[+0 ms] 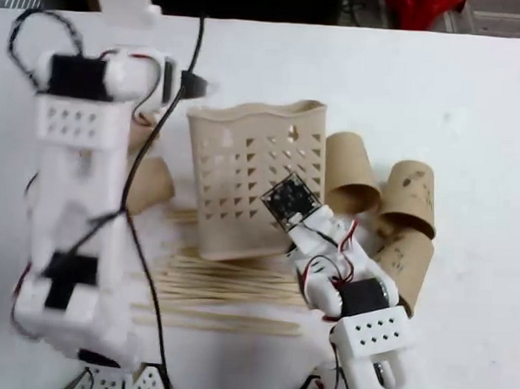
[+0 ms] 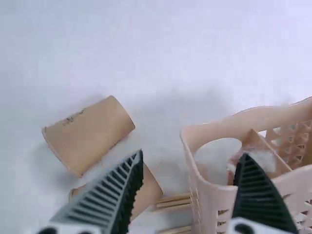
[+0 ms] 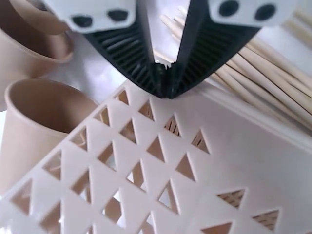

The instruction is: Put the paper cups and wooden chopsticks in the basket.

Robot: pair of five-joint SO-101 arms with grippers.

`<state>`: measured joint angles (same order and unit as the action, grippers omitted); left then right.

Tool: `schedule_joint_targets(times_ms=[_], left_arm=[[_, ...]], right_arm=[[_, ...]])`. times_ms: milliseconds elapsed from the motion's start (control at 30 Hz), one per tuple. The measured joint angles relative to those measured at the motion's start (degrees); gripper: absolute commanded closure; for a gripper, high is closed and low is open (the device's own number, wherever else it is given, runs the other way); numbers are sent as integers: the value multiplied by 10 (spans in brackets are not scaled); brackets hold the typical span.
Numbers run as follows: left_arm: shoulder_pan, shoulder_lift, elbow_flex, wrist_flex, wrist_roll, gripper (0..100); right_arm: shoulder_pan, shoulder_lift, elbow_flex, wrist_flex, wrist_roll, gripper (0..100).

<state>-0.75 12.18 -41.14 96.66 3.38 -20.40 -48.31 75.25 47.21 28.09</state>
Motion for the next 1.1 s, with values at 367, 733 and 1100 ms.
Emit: schedule_joint_targets(times_ms=[367,733,1100], left_arm=[[11,113,-54,57,2,699],[63,126,48,57,3,749],[76,126,53,57,-60,796]], right_arm=[[-7,4,27,1,1,982],[-7,17,57,5,1,982],[-7,17,57,5,0,982]])
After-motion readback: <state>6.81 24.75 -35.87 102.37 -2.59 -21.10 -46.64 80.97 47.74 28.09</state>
